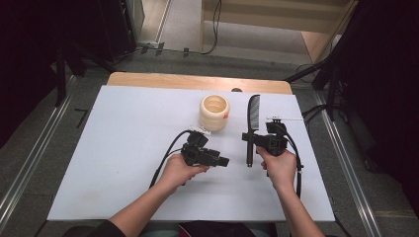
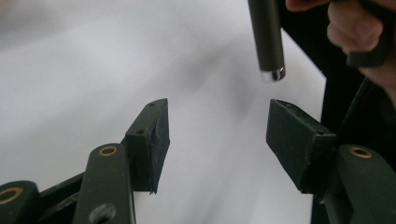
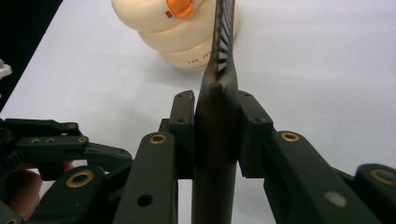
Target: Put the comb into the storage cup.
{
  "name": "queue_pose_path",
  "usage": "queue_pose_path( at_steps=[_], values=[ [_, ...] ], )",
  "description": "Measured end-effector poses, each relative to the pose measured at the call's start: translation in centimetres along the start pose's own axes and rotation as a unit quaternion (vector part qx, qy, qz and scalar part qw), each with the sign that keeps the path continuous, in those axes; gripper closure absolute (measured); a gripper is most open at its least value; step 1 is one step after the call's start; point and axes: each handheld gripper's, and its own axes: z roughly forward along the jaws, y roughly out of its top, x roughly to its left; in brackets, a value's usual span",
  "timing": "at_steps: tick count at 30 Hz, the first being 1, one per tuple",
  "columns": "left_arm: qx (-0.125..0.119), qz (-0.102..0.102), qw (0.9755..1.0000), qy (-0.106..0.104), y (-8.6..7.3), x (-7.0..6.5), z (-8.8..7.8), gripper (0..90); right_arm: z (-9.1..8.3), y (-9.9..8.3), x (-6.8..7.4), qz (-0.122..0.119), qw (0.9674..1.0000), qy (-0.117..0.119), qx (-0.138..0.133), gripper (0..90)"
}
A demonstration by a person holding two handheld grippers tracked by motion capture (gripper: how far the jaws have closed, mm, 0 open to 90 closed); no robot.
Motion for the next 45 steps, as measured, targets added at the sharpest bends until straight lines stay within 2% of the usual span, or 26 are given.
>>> queue_pose_path(
  at_steps=[6, 11, 17, 20, 29, 34, 40, 45],
  values=[
    [-0.002, 0.049, 0.9984, 0.026, -0.6, 0.3, -1.3, 39.2, 0.0, 0.0, -0.1, 0.000, 1.0000, -0.005, -0.001, 69.6],
    [-0.006, 0.070, 0.9970, 0.032, -0.9, 0.3, -2.3, 37.7, -0.1, 0.0, -0.1, -0.002, 1.0000, -0.005, -0.004, 69.6],
    [-0.007, 0.100, 0.9935, 0.053, -1.5, 0.3, -3.6, 35.3, -0.2, 0.0, 0.0, -0.011, 0.9999, -0.003, -0.012, 69.6],
    [-0.006, 0.108, 0.9925, 0.056, -1.8, 0.4, -4.1, 34.0, -0.3, -0.1, 0.1, -0.014, 0.9998, -0.002, -0.015, 69.6],
    [-0.012, 0.102, 0.9920, 0.073, -3.2, 1.0, -6.0, 32.0, -0.3, -0.2, 0.2, -0.023, 0.9995, -0.006, -0.023, 69.6],
    [-0.019, 0.089, 0.9930, 0.075, -3.9, 1.4, -7.3, 30.7, -0.4, -0.2, 0.4, -0.029, 0.9990, -0.010, -0.032, 69.6],
    [-0.027, 0.088, 0.9922, 0.083, -4.8, 1.7, -8.4, 30.5, -0.4, -0.4, 0.7, -0.043, 0.9981, -0.015, -0.042, 69.6],
    [-0.027, 0.074, 0.9931, 0.086, -5.6, 1.9, -9.1, 30.4, -0.5, -0.4, 0.9, -0.049, 0.9974, -0.016, -0.051, 69.6]
  ],
)
